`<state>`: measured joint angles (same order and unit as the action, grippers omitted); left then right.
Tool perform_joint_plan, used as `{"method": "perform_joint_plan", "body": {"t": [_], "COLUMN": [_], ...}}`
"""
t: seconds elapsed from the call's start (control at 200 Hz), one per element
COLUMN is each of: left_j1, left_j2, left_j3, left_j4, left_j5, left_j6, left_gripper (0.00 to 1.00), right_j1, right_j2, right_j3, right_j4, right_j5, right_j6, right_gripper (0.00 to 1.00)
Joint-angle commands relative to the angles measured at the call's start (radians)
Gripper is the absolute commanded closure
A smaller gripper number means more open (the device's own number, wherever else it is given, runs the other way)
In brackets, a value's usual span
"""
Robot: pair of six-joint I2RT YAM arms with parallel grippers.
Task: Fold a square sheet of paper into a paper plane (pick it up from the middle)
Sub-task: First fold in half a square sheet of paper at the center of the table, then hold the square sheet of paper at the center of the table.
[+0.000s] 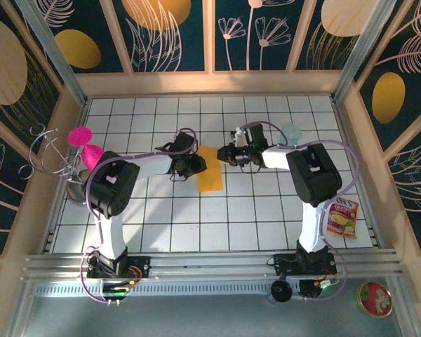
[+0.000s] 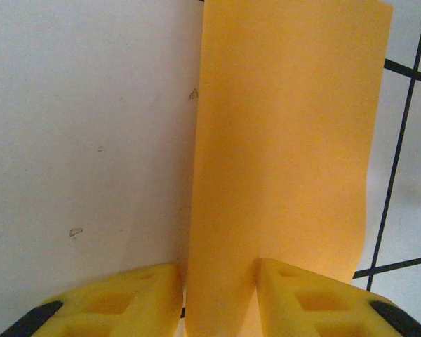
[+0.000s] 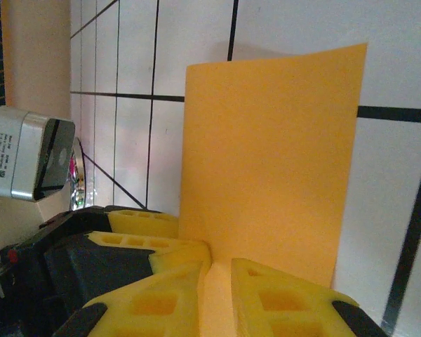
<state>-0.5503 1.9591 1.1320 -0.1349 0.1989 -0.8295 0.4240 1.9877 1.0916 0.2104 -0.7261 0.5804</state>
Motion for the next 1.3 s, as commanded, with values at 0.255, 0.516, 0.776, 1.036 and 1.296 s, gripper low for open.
{"method": "perform_joint_plan", "body": {"t": [0.255, 0.516, 0.776, 1.036, 1.296], "left_j1": [-0.013, -0.013, -0.014, -0.013, -0.014], "left_j2": [0.167, 0.165, 0.167, 0.169, 0.17], "left_j3": [-0.052, -0.052, -0.051, -0.054, -0.053], "left_j4": [-0.025, -0.028, -0.028, -0.025, -0.023], "left_j5": [-0.068, -0.078, -0.076, -0.075, -0.076], "left_j6": [0.023, 0.02, 0.018, 0.015, 0.017], "left_gripper": [0.63, 0.65, 0.65, 0.68, 0.68], "right_j1": [0.038, 0.038, 0.038, 0.04, 0.041], "right_j2": [0.077, 0.082, 0.091, 0.076, 0.068], "right_j3": [0.068, 0.074, 0.08, 0.079, 0.077], "right_j4": [-0.094, -0.106, -0.11, -0.106, -0.093], "right_j5": [0.008, 0.007, 0.001, -0.002, -0.019], "right_j6": [-0.044, -0.048, -0.051, -0.05, -0.048], "right_gripper": [0.87, 0.87, 0.88, 0.88, 0.88]}}
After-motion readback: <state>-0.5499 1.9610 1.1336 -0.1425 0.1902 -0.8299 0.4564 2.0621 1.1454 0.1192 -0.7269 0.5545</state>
